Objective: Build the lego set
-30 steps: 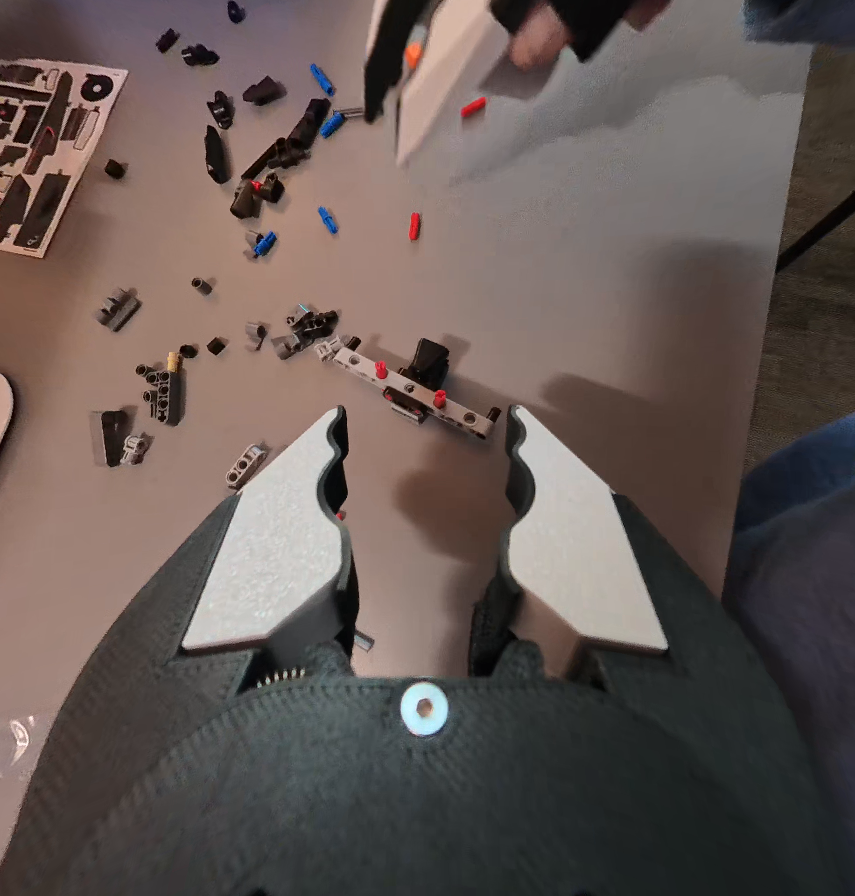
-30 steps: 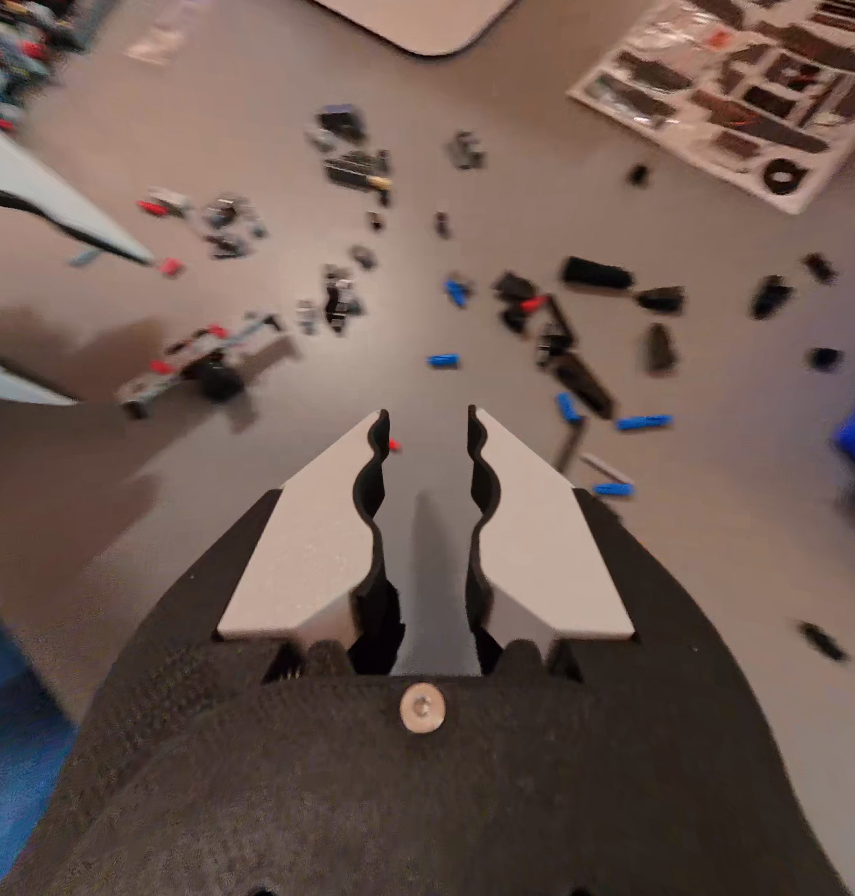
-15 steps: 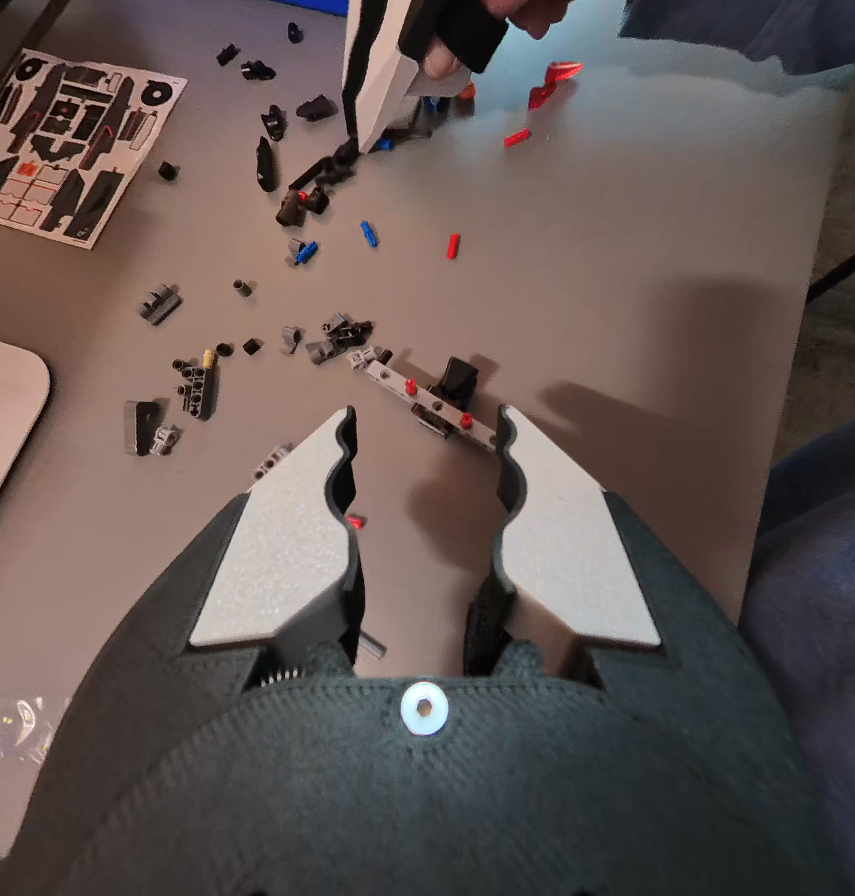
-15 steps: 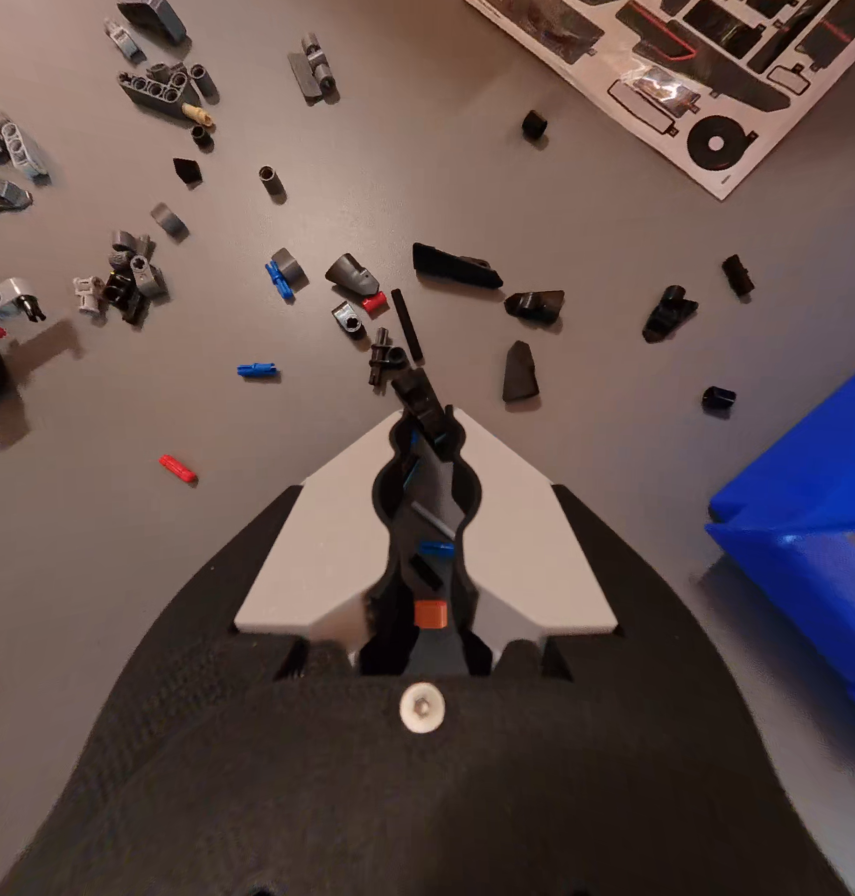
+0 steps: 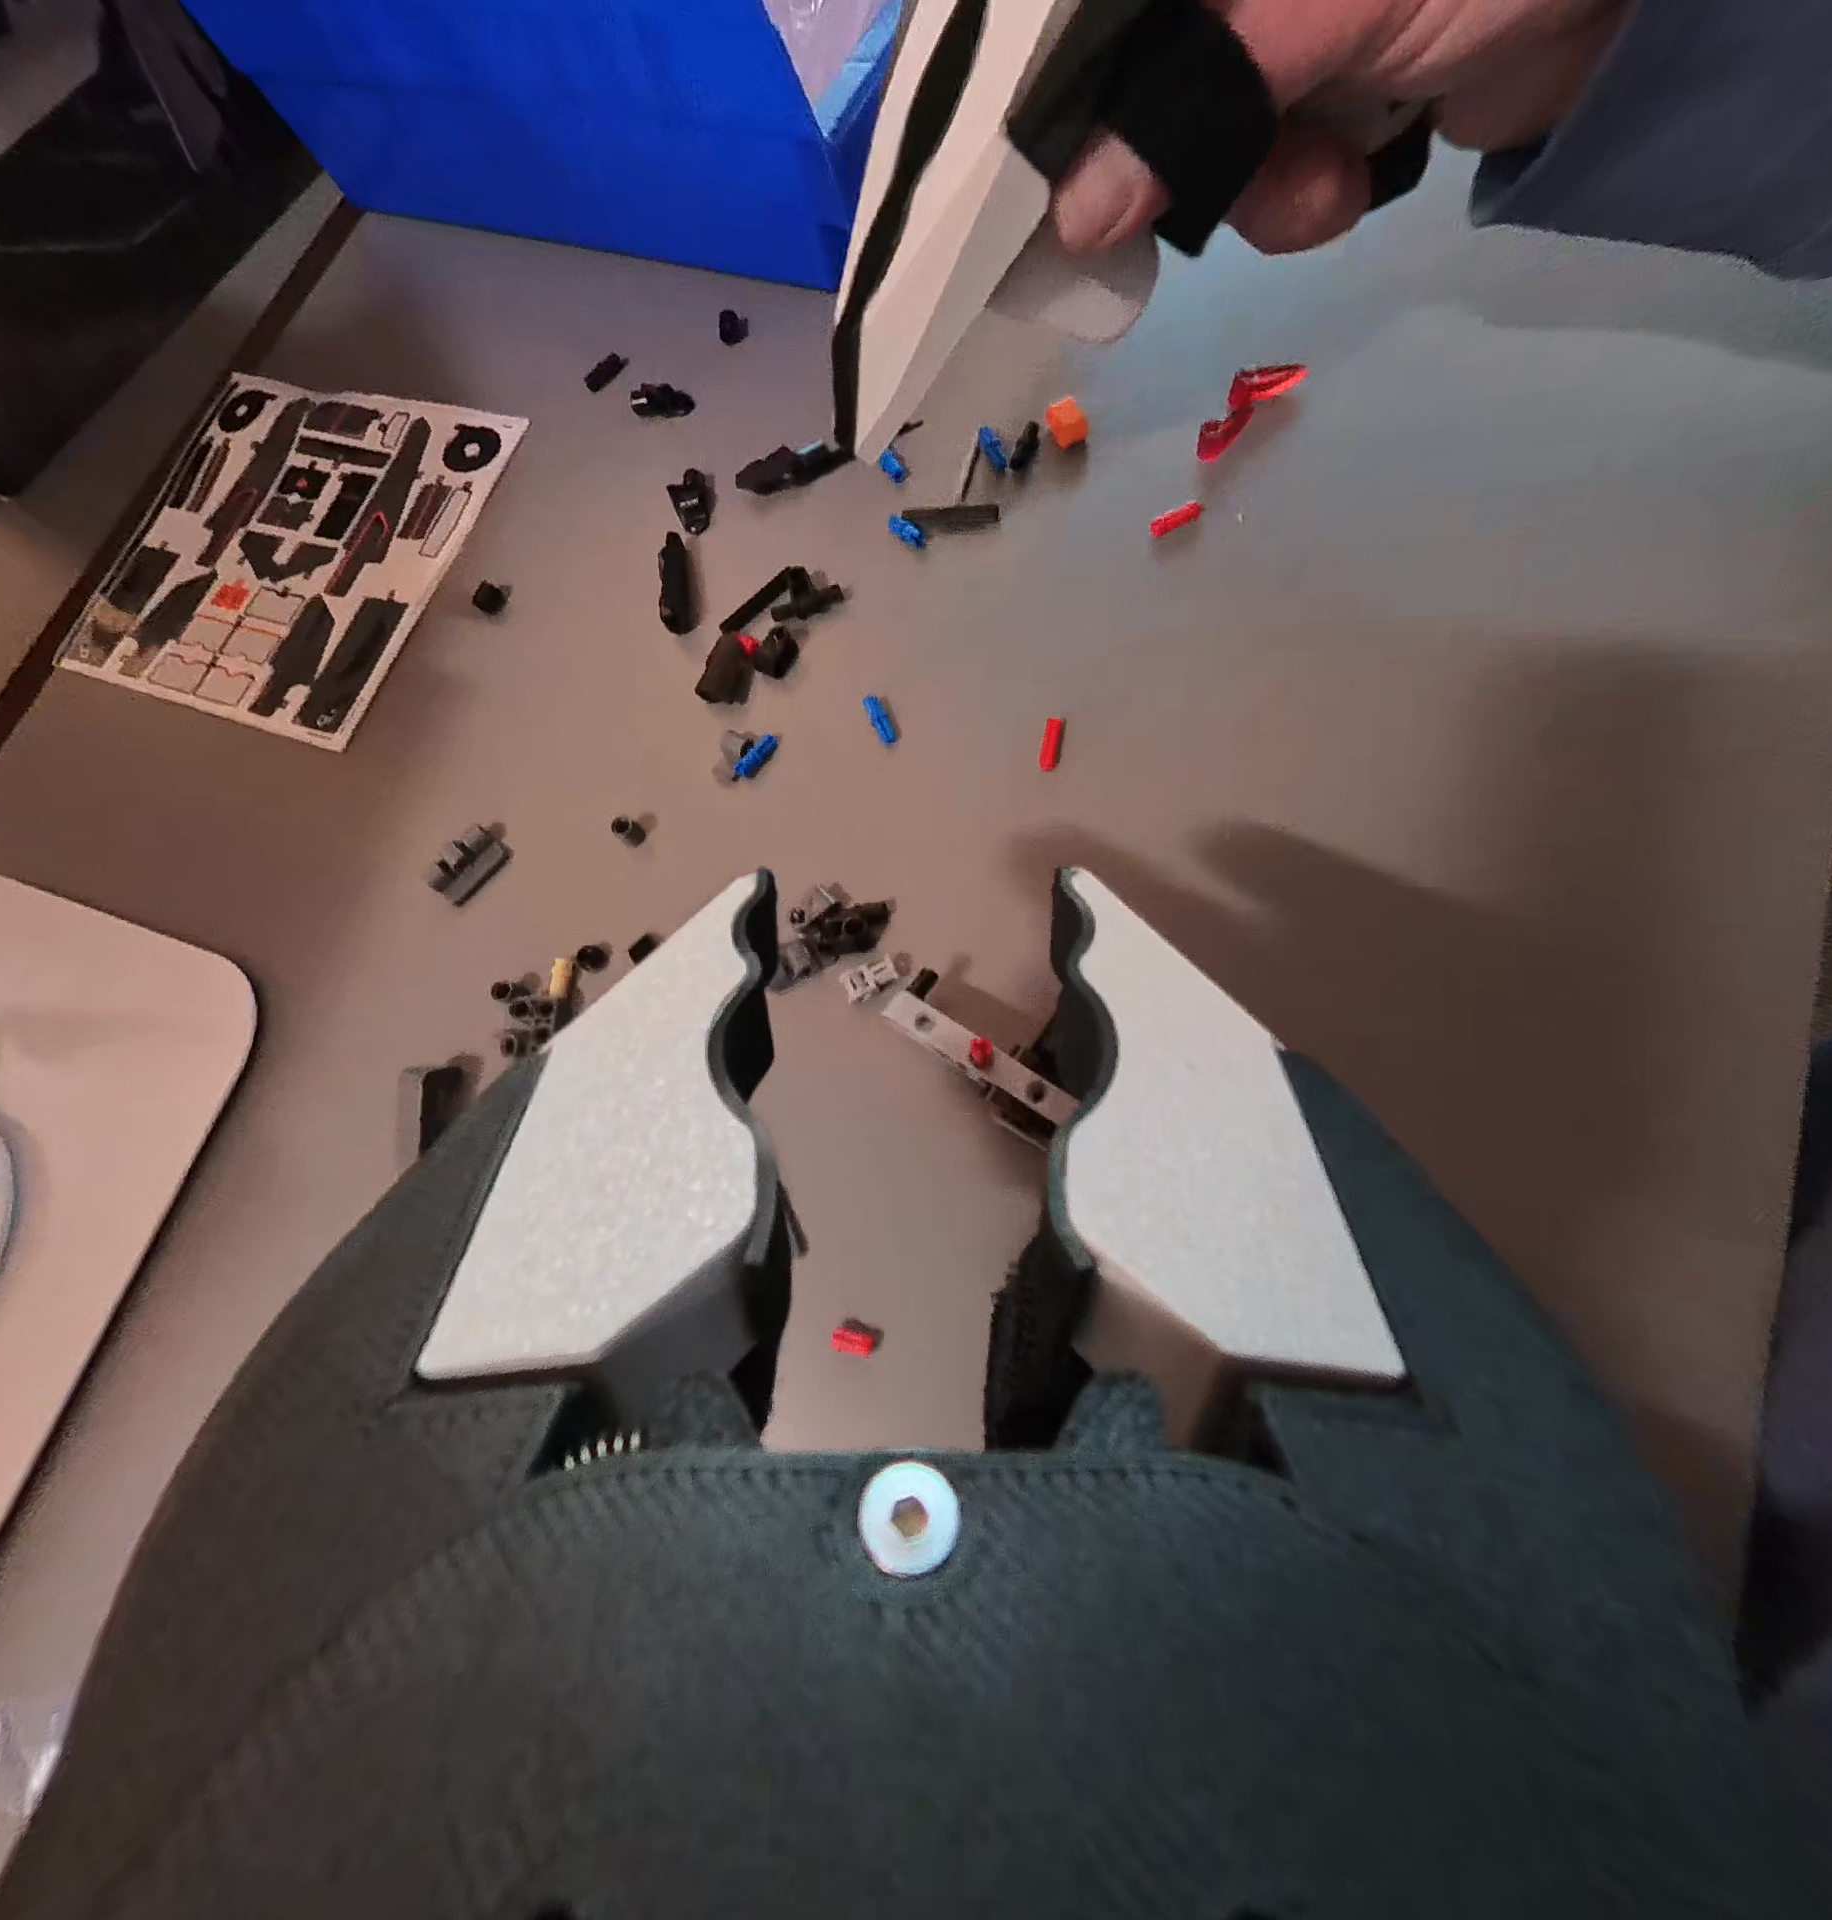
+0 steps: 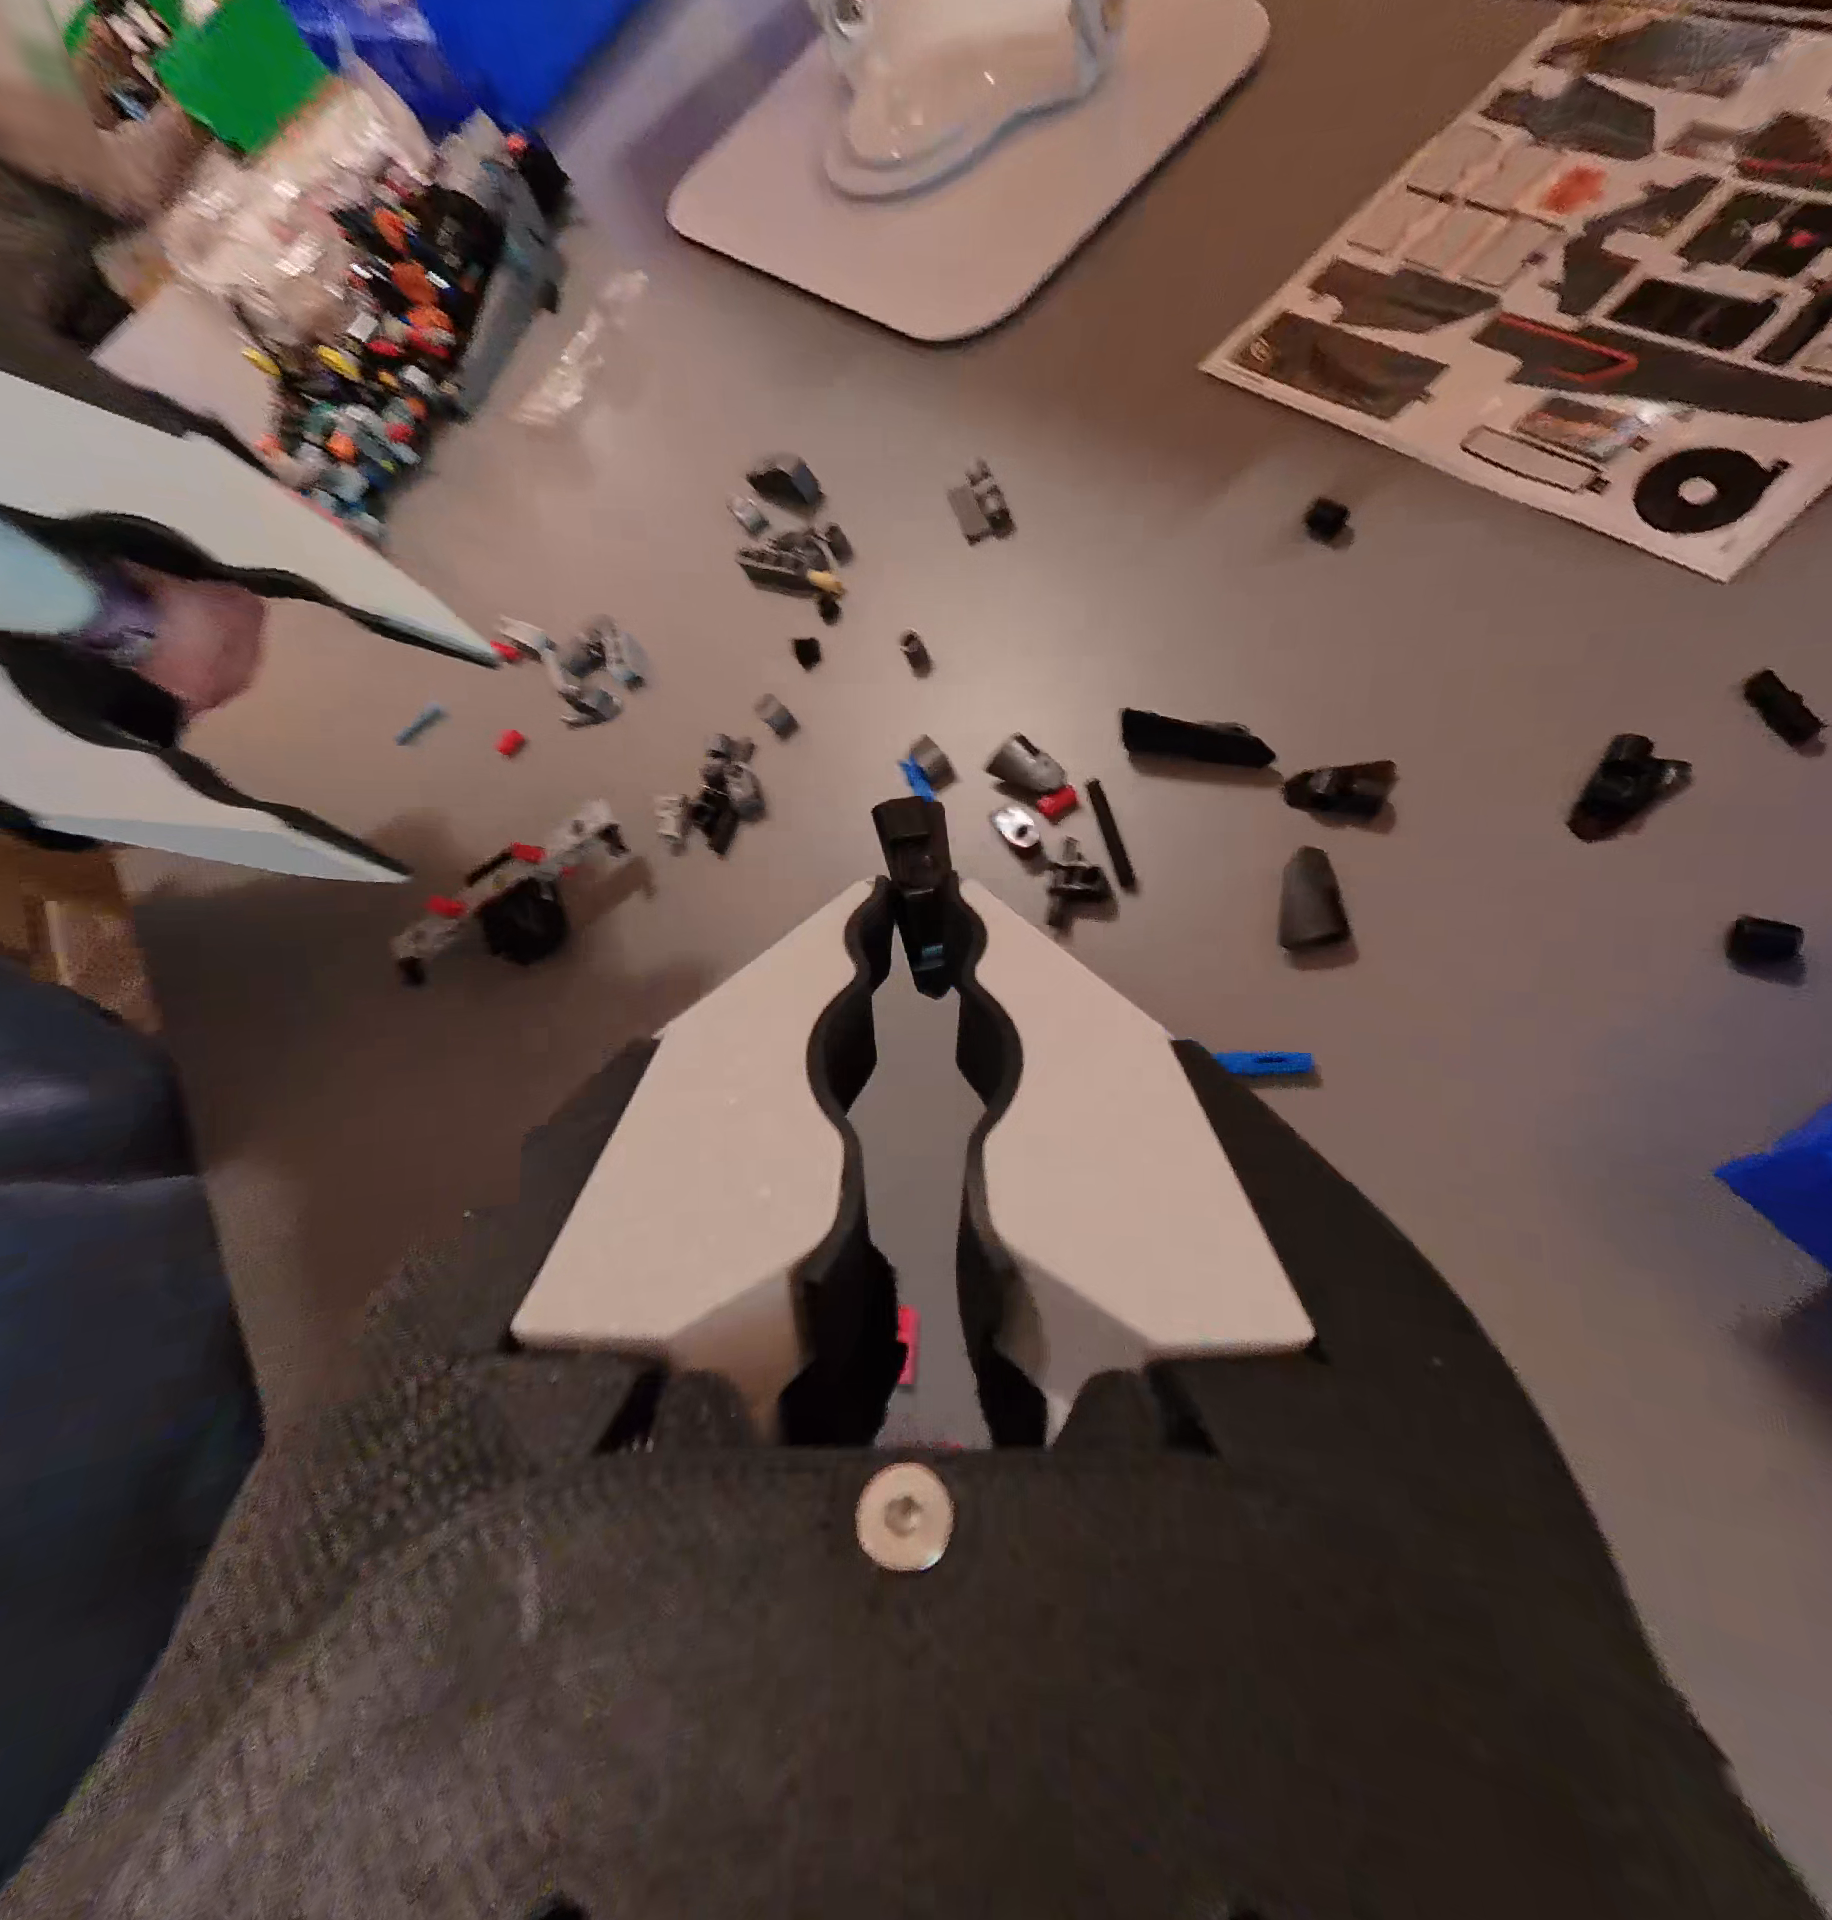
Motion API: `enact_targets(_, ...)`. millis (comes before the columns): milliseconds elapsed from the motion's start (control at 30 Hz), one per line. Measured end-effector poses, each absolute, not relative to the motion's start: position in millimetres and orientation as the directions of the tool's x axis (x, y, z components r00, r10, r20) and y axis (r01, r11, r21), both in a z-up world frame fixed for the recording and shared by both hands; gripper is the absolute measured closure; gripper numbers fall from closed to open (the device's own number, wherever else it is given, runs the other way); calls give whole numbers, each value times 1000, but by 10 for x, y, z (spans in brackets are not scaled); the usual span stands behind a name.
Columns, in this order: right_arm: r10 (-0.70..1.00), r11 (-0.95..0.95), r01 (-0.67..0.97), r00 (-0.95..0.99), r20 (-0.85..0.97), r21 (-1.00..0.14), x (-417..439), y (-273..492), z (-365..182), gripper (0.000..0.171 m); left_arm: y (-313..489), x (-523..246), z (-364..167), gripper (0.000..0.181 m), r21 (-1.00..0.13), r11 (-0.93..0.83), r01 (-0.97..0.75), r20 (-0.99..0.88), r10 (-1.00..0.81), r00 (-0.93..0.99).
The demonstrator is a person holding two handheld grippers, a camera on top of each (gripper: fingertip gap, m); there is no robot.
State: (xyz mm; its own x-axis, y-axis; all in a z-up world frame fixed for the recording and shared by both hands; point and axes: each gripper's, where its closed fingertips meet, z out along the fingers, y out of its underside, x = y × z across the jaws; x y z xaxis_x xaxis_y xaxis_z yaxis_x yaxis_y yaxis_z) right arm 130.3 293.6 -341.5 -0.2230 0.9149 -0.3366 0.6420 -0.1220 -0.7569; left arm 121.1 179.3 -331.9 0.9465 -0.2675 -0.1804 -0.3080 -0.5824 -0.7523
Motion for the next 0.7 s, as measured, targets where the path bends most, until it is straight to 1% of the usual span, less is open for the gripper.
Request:
enact_targets(167,854,-178,564,-319,-412,-807,1260,2600,-3025,165,1913,1182,-3189,133,-787,-550,-279,-172,-238,956)
enact_targets(300,787,-238,486,-410,-460,-841,1140,2356,-2677,165,1936,1133,-3004,142,-858,-496,-134,-45,-187,981)
enact_targets(367,760,-256,475,-440,-479,-842,1078,2246,-2607,165,1925,1079,-2910,144,-884,-463,-57,22,-162,987)
enact_targets(433,733,-265,479,-464,-498,-837,1038,2152,-2602,165,1905,1030,-2836,144,-902,-431,-18,54,-153,987)
enact_targets(533,686,-307,481,-487,-541,-821,1002,2063,-2580,165,1864,938,-2785,144,-911,-411,-29,25,-127,992)
enact_targets(700,649,-309,499,-512,-563,-810,974,1925,-2584,165,1818,912,-2731,145,-920,-386,-73,-22,-136,990)
